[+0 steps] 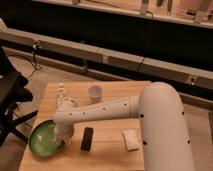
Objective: Pick up the ceramic bowl
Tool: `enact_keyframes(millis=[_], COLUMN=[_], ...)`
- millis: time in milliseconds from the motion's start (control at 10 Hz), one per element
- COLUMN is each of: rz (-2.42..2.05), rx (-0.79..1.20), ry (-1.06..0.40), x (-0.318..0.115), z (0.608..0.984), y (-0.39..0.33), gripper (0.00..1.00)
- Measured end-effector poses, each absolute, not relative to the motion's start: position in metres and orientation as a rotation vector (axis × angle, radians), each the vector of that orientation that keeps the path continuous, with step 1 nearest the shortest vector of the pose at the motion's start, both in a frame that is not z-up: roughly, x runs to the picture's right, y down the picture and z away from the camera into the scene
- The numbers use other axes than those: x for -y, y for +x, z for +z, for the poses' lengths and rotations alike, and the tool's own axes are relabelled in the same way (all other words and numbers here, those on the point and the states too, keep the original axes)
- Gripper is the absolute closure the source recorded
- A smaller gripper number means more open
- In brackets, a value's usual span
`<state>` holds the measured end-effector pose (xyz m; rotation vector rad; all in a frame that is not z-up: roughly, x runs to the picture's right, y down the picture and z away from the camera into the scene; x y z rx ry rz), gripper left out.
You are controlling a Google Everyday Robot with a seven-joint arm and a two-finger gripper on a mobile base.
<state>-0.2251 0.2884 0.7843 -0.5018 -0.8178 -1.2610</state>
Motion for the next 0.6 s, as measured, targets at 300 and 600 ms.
enact_keyframes(millis=[300, 600], rz=[-1.269, -1.271], rx=[0.812, 0.792], ry=[-0.501, -0.487], x=[-0.286, -0.264], z=[0.783, 0.764], y=[-0.224, -0.219], gripper=[0.89, 0.89])
